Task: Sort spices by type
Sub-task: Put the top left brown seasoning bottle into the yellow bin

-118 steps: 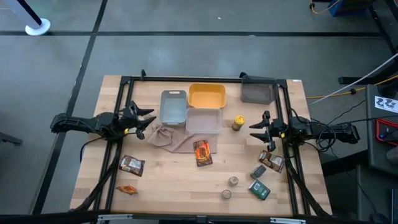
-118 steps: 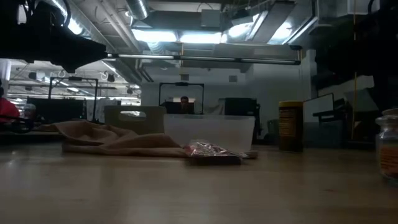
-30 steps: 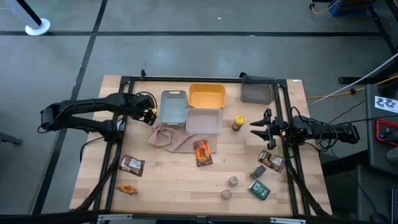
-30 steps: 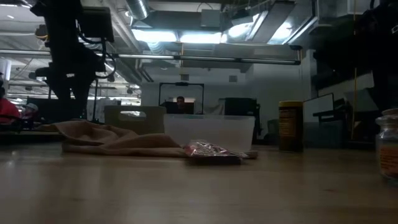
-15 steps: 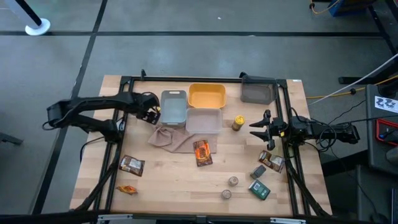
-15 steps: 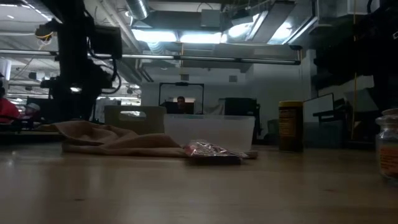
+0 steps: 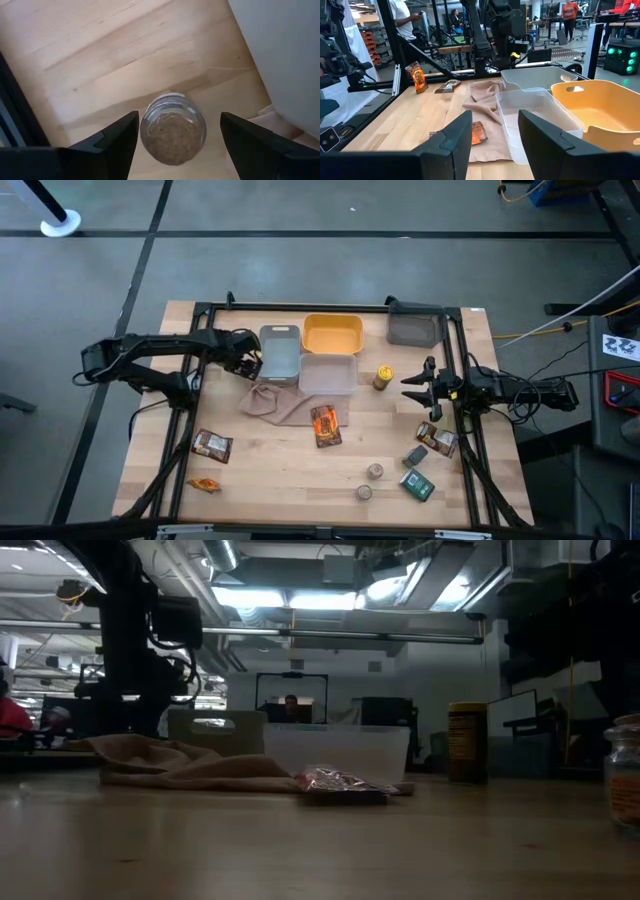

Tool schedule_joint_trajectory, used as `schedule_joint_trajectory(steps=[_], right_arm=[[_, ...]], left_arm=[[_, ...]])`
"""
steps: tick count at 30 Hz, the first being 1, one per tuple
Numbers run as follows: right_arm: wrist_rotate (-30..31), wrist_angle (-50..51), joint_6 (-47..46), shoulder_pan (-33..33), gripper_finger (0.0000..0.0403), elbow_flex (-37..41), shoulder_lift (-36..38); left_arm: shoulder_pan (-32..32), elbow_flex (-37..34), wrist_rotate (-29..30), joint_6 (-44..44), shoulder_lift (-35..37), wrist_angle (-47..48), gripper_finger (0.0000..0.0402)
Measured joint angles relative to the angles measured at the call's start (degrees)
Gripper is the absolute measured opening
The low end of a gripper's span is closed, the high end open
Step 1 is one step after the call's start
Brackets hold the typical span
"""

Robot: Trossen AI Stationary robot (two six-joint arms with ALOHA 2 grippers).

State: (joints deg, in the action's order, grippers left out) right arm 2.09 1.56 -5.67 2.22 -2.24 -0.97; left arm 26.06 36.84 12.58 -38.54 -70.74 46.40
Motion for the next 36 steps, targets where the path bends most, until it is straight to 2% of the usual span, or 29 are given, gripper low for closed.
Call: schedule_joint_trajectory(steps=[5, 12, 15, 22, 31, 36], right_arm=[[0.0, 0.0, 0.0, 0.0, 0.0160, 0.0, 0.0], [0.0, 0.0, 0.0, 0.0, 0.0160, 0.0, 0.0], [0.0, 0.0, 0.0, 0.0, 0.0160, 0.0, 0.0], [0.0, 0.0, 0.0, 0.0, 0.0160, 0.0, 0.0], [0.0, 0.0, 0.0, 0.0, 0.0160, 0.0, 0.0], [0.0, 0.0, 0.0, 0.0, 0.0160, 0.0, 0.0]], left_arm=[[0.0, 0.0, 0.0, -1.1, 0.0, 1.7, 0.0264], [0.0, 0.0, 0.0, 1.9, 0.0, 0.9, 0.0261], [0.0, 0.0, -0.1, 2.6, 0.0, 1.0, 0.0239], [0.0, 0.0, -1.5, 3.9, 0.1, 1.1, 0.0162], [0.0, 0.0, -2.2, 4.0, 0.8, 1.3, 0.0160], [0.3, 3.5, -2.4, 4.5, 2.4, 7.1, 0.0160]])
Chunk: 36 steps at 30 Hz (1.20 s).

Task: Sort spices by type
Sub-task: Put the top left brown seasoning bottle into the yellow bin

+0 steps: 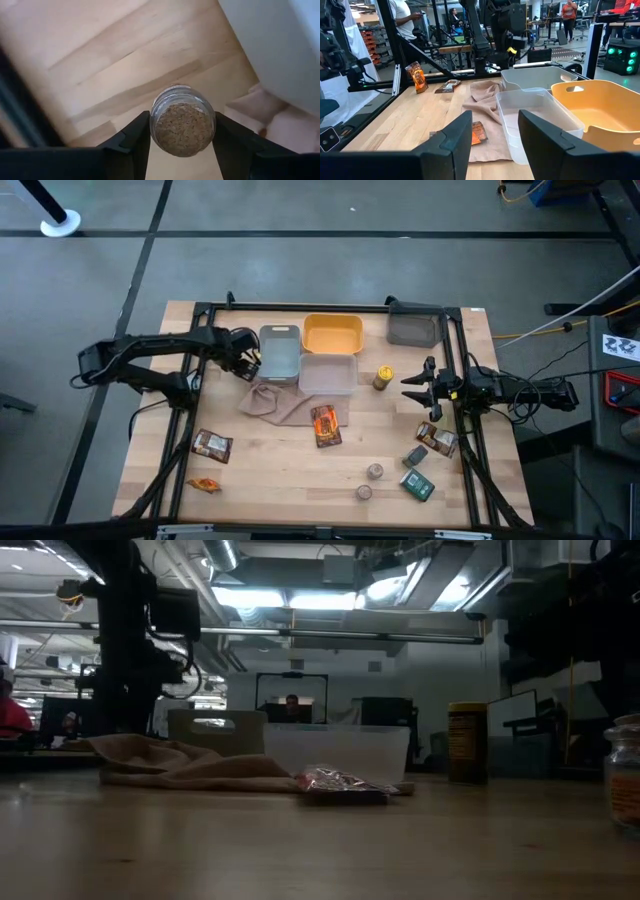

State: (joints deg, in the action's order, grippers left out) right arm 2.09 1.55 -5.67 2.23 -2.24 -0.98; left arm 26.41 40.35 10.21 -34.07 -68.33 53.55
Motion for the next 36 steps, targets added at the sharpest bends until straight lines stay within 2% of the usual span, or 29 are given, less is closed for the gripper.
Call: schedule_joint_trajectory(steps=[5, 8, 13, 15, 18, 25, 36], right_arm=[[0.0, 0.0, 0.0, 0.0, 0.0160, 0.0, 0.0], [0.0, -0.1, 0.0, 0.0, 0.0160, 0.0, 0.0], [0.0, -0.1, 0.0, 0.0, 0.0160, 0.0, 0.0], [0.0, -0.1, 0.0, 0.0, 0.0160, 0.0, 0.0], [0.0, -0.1, 0.0, 0.0, 0.0160, 0.0, 0.0], [0.0, -0.2, 0.3, 0.0, 0.0160, 0.0, 0.0], [0.1, -1.1, 0.4, 0.0, 0.0160, 0.1, 0.0]], left_arm=[[1.6, 5.8, -0.3, 2.0, 1.3, 6.3, 0.0160], [2.9, 10.0, -2.4, 3.6, 1.6, 7.8, 0.0161], [4.3, 17.0, -7.4, 8.2, 1.6, 7.2, 0.0164], [4.5, 19.3, -7.7, 9.1, 1.6, 4.8, 0.0163], [4.6, 20.8, -7.7, 9.2, 1.6, -1.9, 0.0163], [4.6, 20.9, -7.7, 14.6, -1.5, -25.0, 0.0168], [4.3, 20.9, -14.8, 21.0, -17.7, -58.1, 0.0169]])
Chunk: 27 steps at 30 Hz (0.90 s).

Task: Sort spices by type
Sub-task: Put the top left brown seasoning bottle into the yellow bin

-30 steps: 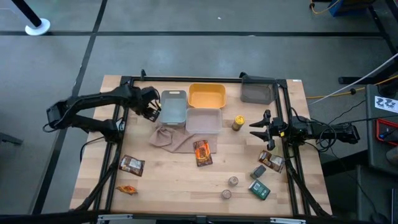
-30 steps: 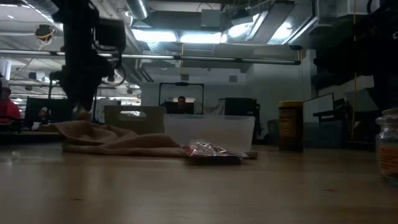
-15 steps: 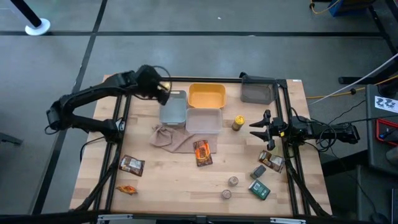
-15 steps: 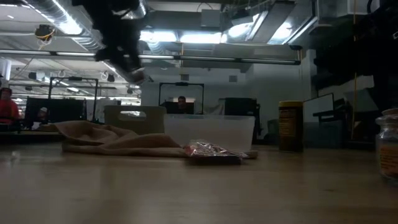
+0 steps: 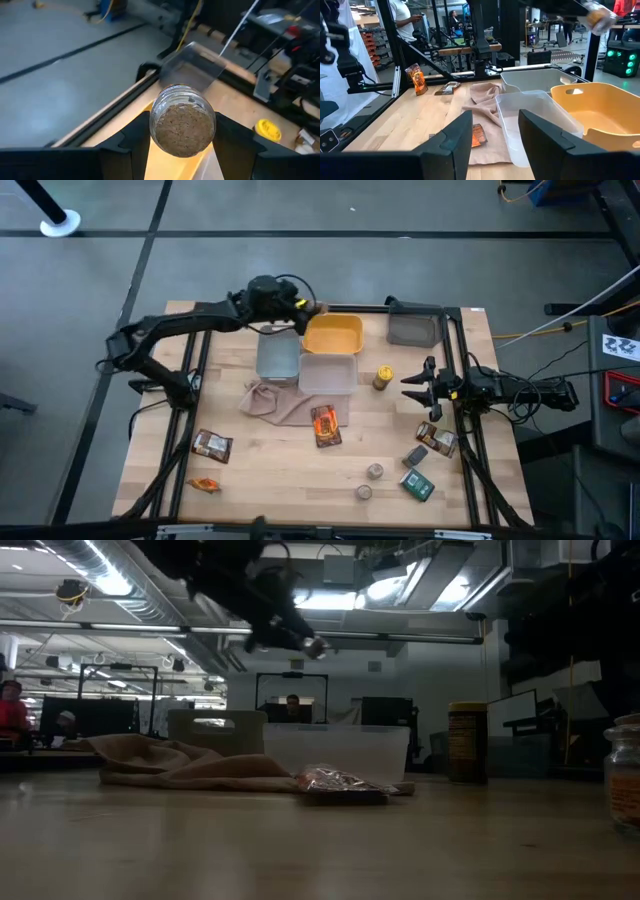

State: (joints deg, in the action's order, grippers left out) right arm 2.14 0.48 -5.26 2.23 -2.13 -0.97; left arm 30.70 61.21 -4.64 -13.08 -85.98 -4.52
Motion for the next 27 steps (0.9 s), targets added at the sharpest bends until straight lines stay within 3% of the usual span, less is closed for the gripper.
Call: schedule_joint_trajectory(steps=[4, 9, 18, 27], right_arm=[[0.0, -0.1, 0.0, 0.0, 0.0160, 0.0, 0.0], [0.6, -0.1, 0.0, 0.0, 0.0160, 0.0, 0.0], [2.9, -0.2, 0.1, 0.0, 0.0160, 0.0, 0.0], [2.9, 0.0, 0.0, 0.0, 0.0160, 0.0, 0.0]], left_arm=[[0.0, 0.9, -2.4, 0.5, -6.2, -8.5, 0.0170], [0.0, 7.8, -2.8, 3.1, -13.8, -7.8, 0.0170], [-0.6, 22.3, -2.7, 10.1, -23.9, 9.9, 0.0170], [-1.6, 24.6, 0.2, 13.6, -26.6, 29.4, 0.0170]])
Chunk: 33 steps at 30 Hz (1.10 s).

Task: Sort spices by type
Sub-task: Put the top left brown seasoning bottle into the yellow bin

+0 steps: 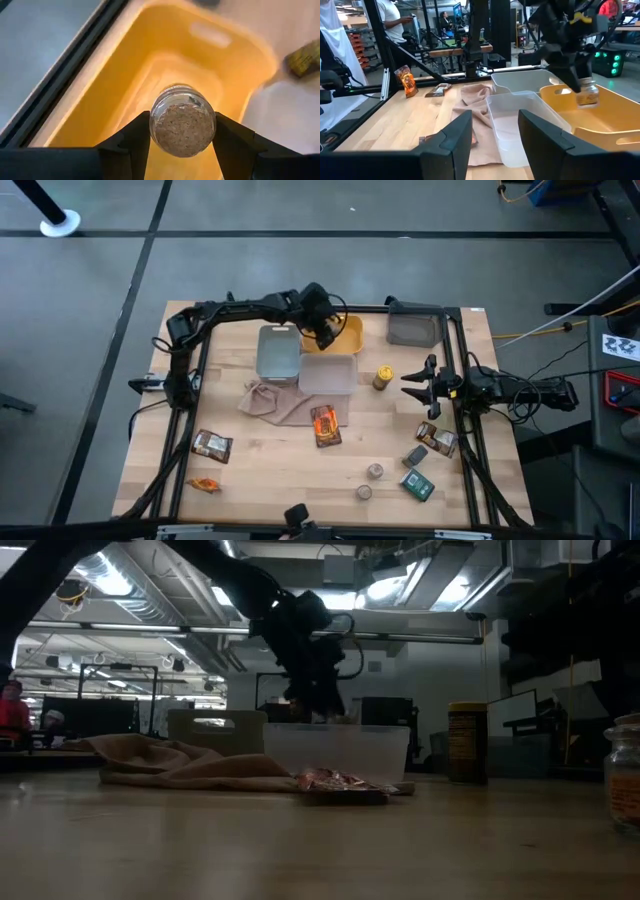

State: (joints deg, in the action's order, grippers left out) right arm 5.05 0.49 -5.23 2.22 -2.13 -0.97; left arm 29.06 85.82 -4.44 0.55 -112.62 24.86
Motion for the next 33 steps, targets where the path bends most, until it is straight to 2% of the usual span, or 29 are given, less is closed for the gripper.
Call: schedule_joint_trajectory(steps=[6, 16, 27, 33], right_arm=[[0.0, 0.0, 0.0, 0.0, 0.0160, 0.0, 0.0], [0.0, 0.3, 0.0, 0.0, 0.0160, 0.0, 0.0], [-0.1, 0.7, 0.0, 0.0, 0.0160, -0.1, 0.0], [-0.1, 0.8, 0.0, 0.0, 0.0160, -0.1, 0.0]], left_arm=[[0.5, 0.0, 5.4, 2.2, -0.3, 5.0, 0.0170], [0.8, 0.0, 5.6, 3.1, -4.9, 6.1, 0.0170], [0.7, 0.0, 5.6, 5.1, -5.2, 5.6, 0.0172], [0.6, 0.0, 5.7, 5.3, -5.2, 5.3, 0.0203]])
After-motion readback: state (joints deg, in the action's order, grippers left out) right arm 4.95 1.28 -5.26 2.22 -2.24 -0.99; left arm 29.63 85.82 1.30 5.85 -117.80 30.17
